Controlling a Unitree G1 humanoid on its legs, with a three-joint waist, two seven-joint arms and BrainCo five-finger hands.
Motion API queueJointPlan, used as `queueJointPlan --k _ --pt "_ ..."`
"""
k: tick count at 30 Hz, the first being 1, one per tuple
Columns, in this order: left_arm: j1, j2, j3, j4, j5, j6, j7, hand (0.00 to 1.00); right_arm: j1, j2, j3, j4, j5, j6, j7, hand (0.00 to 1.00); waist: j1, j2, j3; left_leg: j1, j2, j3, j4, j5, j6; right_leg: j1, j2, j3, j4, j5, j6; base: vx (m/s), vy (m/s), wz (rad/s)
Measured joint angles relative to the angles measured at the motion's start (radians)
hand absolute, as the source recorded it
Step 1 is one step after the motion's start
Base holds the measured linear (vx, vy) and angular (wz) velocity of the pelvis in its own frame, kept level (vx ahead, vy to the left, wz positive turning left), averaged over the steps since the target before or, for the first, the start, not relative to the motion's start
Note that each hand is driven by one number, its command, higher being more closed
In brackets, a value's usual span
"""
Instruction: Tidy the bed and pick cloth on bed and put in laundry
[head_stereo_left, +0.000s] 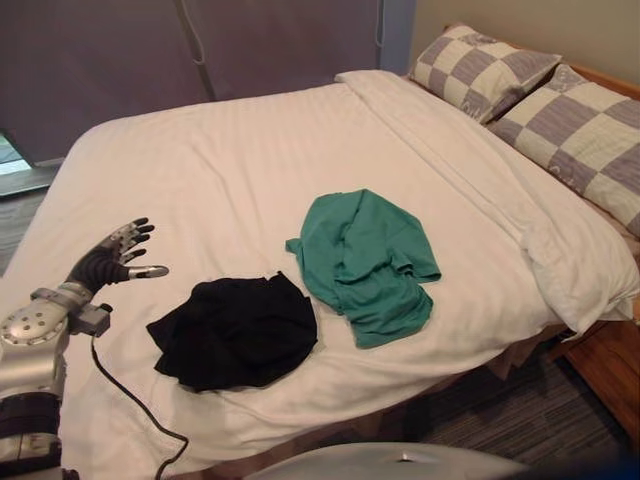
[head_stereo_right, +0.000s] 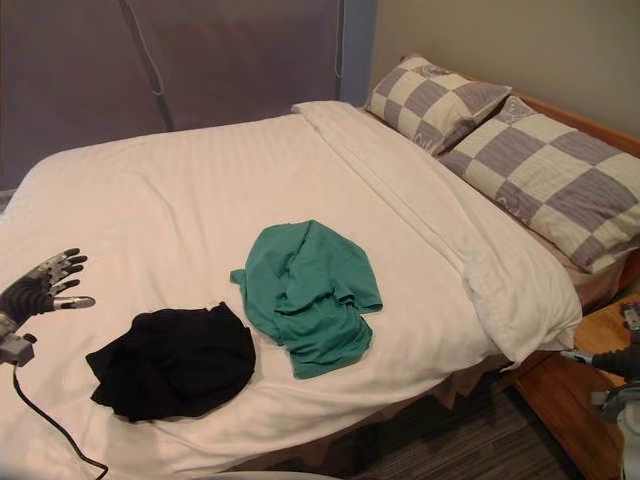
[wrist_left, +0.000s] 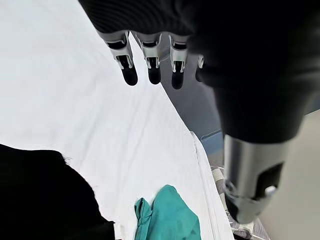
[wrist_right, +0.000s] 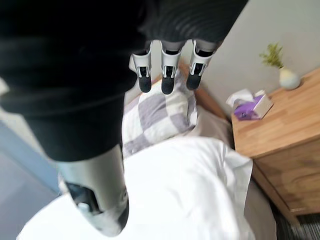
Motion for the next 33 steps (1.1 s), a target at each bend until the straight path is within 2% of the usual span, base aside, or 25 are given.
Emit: queueJointPlan --k 2,3,4,5,7,8,10,12,17,20,25,27,28,30,33 --pt "0.001 -0.001 -0.008 0.033 0.002 -0.010 -0.017 0.00 -0.015 0.011 0.025 0.000 0.000 0.007 -0.003 0.00 0.000 -0.007 0.005 -0.001 -0.001 -0.002 -0.002 -0.001 -0.002 -0.002 -0.002 0.000 0.000 0.001 0.001 -0.06 0.003 0.02" --pt "0.006 -0.007 -0.029 0.047 0.007 -0.010 -0.024 0.00 -0.027 0.032 0.026 0.000 0.000 0.009 -0.007 0.00 -0.001 0.003 0.008 -0.002 -0.004 -0.003 -0.004 0.001 -0.001 -0.010 -0.004 0.000 0.000 0.001 0.001 -0.06 0.005 0.00" --pt "0.011 -0.013 -0.041 0.054 0.017 -0.010 -0.029 0.00 -0.032 0.042 0.027 0.000 0.000 0.009 -0.007 0.00 -0.002 -0.011 0.012 -0.003 -0.005 -0.002 -0.006 0.001 -0.001 -0.014 -0.004 0.001 0.000 0.001 0.001 -0.04 0.011 -0.01" --pt "0.021 -0.035 -0.062 0.061 0.053 -0.008 -0.040 0.00 -0.036 0.059 0.029 -0.002 0.000 0.009 -0.007 0.00 -0.002 0.001 0.012 -0.003 -0.010 -0.002 -0.018 0.006 0.000 -0.019 -0.006 0.002 -0.001 0.001 0.001 0.00 0.000 0.00" --pt "0.050 -0.091 -0.076 0.061 0.111 -0.009 -0.040 0.00 -0.037 0.087 0.036 -0.003 0.000 0.010 -0.008 0.00 -0.004 -0.001 0.024 -0.002 -0.016 -0.003 -0.031 0.012 0.000 -0.022 -0.008 0.002 -0.005 0.004 0.005 0.03 0.007 -0.01" --pt "0.073 -0.131 -0.084 0.061 0.163 -0.009 -0.032 0.00 -0.037 0.107 0.047 -0.004 0.000 0.015 -0.009 0.00 -0.006 0.008 0.024 -0.002 -0.017 -0.001 -0.031 0.014 0.000 -0.020 -0.008 0.002 -0.007 0.009 0.006 0.08 0.003 -0.05" --pt "0.103 -0.176 -0.117 0.059 0.234 -0.010 -0.001 0.00 -0.036 0.135 0.069 -0.005 0.000 0.024 -0.010 0.00 -0.010 -0.001 0.033 -0.002 -0.016 0.002 -0.031 0.014 0.000 -0.021 -0.007 0.002 -0.007 0.009 0.005 0.06 -0.005 -0.04" --pt "0.124 -0.211 -0.164 0.057 0.344 -0.013 0.067 0.00 -0.036 0.158 0.098 -0.015 0.000 0.034 -0.016 0.00 -0.009 -0.011 0.050 -0.003 -0.015 0.003 -0.031 0.014 0.000 -0.023 -0.006 0.002 -0.007 0.009 0.005 0.04 0.002 -0.02" --pt "0.104 -0.209 -0.195 0.047 0.483 -0.064 0.237 0.00 -0.062 0.166 0.155 -0.081 0.005 0.040 -0.048 0.00 -0.009 -0.024 0.075 -0.075 -0.018 0.008 -0.031 0.020 0.008 -0.097 -0.005 0.024 0.000 0.021 -0.010 -0.05 0.003 -0.05" --pt "0.037 -0.179 -0.202 0.019 0.553 -0.082 0.360 0.00 -0.134 0.200 0.176 -0.132 0.053 0.054 -0.081 0.00 -0.003 -0.048 0.145 -0.133 -0.016 0.015 -0.030 0.043 0.015 -0.165 0.002 0.042 0.001 0.047 -0.019 -0.16 -0.041 -0.09" --pt "-0.045 -0.140 -0.223 -0.025 0.594 -0.064 0.510 0.00 -0.193 0.240 0.181 -0.234 0.075 0.056 -0.101 0.00 0.007 -0.078 0.232 -0.215 0.000 0.031 0.012 0.046 0.022 -0.236 0.011 0.088 -0.002 0.077 -0.026 -0.08 -0.032 -0.07" --pt "-0.078 -0.127 -0.225 -0.036 0.600 -0.040 0.555 0.00 -0.192 0.248 0.187 -0.264 0.100 0.056 -0.121 0.00 0.008 -0.098 0.261 -0.250 0.014 0.031 0.053 0.032 0.021 -0.252 0.016 0.103 -0.008 0.085 -0.030 -0.07 -0.035 -0.02" --pt "-0.080 -0.119 -0.224 -0.046 0.600 -0.031 0.564 1.00 -0.192 0.256 0.187 -0.273 0.103 0.056 -0.124 0.00 0.012 -0.104 0.266 -0.262 0.019 0.032 0.067 0.027 0.020 -0.260 0.019 0.112 -0.008 0.089 -0.031 -0.05 -0.042 -0.08" --pt "-0.114 -0.118 -0.221 -0.065 0.599 0.005 0.573 1.00 -0.189 0.291 0.187 -0.297 0.131 0.053 -0.143 0.00 0.025 -0.122 0.305 -0.293 0.043 0.028 0.118 0.010 0.018 -0.266 0.028 0.126 -0.016 0.097 -0.035 -0.05 -0.042 -0.03" --pt "-0.109 -0.145 -0.210 -0.115 0.598 0.045 0.570 1.00 -0.188 0.340 0.188 -0.313 0.133 0.053 -0.166 0.00 0.029 -0.123 0.326 -0.340 0.070 0.009 0.179 -0.011 0.016 -0.280 0.039 0.126 -0.020 0.100 -0.039 -0.04 -0.042 0.07"
